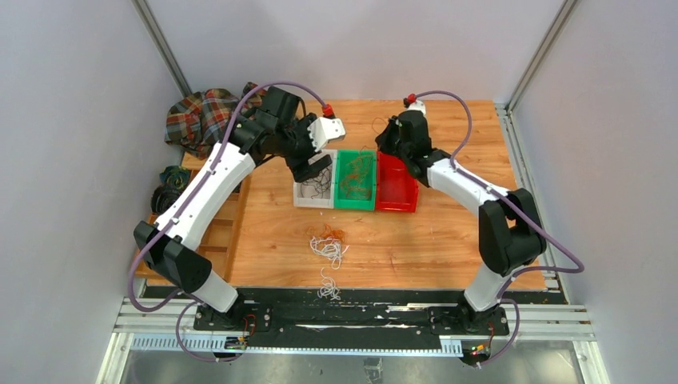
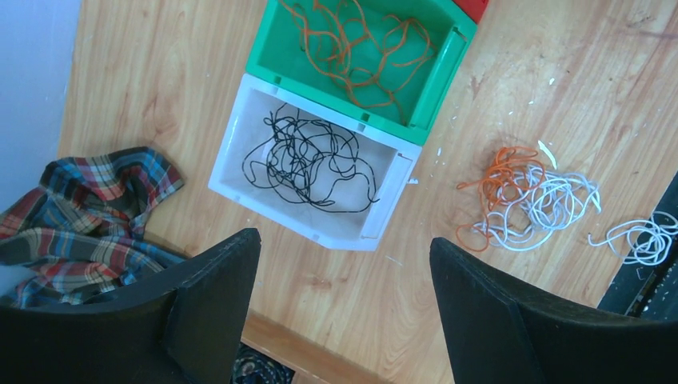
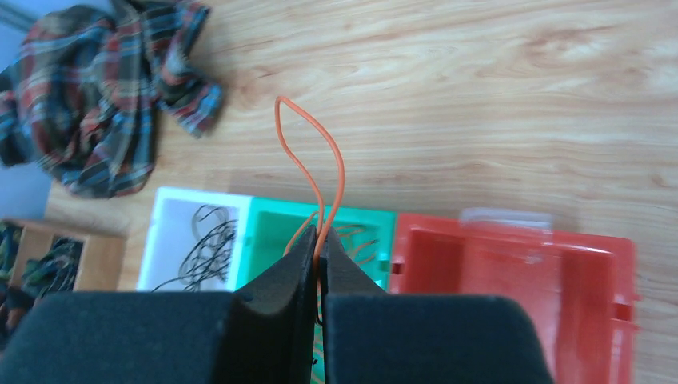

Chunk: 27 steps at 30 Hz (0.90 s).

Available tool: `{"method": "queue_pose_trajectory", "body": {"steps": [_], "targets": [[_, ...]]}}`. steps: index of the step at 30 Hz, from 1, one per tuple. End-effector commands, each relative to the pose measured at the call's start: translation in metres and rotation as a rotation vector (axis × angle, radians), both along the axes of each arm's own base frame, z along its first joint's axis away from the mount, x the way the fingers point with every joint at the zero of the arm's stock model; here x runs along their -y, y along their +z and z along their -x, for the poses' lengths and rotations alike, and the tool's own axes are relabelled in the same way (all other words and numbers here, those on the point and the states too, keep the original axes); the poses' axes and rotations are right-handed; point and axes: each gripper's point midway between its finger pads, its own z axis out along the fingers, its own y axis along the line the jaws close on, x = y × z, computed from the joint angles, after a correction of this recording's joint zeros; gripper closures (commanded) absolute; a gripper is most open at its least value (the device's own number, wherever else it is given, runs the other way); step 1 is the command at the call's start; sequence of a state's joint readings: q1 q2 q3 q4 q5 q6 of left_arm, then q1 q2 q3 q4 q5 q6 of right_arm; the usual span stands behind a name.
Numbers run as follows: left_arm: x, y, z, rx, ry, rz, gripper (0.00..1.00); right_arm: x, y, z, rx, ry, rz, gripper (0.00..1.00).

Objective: Untangle the cables

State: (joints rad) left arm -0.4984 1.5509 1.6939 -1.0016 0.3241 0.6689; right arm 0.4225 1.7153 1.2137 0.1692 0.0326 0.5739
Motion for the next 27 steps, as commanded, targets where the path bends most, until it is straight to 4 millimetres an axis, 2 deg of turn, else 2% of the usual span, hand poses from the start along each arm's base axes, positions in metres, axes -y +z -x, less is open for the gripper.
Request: {"method": "queue_pose_trajectory", "body": {"steps": [1,4,7,11,16,17,18,22,24,27], "targets": [[-0.013,0.018,0.005,0.029,0.061,0.017,0.18,-0.047,0.006,0.027,0.044,0.16,0.035,0.99],[-0.018,0.021,0.007,0.037,0.078,0.012,0.17,-0.072,-0.014,0.044,0.006,0.223,0.106,0.99],[-0.023,0.024,0.01,0.047,0.094,0.005,0.13,-0.083,-0.052,0.053,-0.089,0.24,0.161,1.0],[-0.031,0.022,0.014,0.048,0.121,-0.008,0.07,-0.079,-0.094,0.053,-0.182,0.223,0.241,1.0],[-0.037,0.017,0.018,0.003,0.164,-0.026,0.0,-0.072,-0.12,0.051,-0.226,0.224,0.339,1.0],[-0.038,0.016,0.019,-0.005,0.17,-0.029,0.02,-0.071,-0.119,0.049,-0.22,0.222,0.349,1.0],[-0.038,0.015,0.02,-0.014,0.172,-0.035,0.02,-0.07,-0.131,0.05,-0.239,0.226,0.369,1.0],[-0.042,0.008,0.026,-0.044,0.16,-0.065,0.02,-0.07,-0.142,0.049,-0.26,0.23,0.413,0.99],[-0.044,0.005,0.028,-0.05,0.148,-0.081,0.02,-0.071,-0.138,0.049,-0.26,0.235,0.442,0.98],[-0.045,0.007,0.028,-0.048,0.144,-0.088,0.02,-0.076,-0.112,0.047,-0.208,0.24,0.456,0.8]]}}
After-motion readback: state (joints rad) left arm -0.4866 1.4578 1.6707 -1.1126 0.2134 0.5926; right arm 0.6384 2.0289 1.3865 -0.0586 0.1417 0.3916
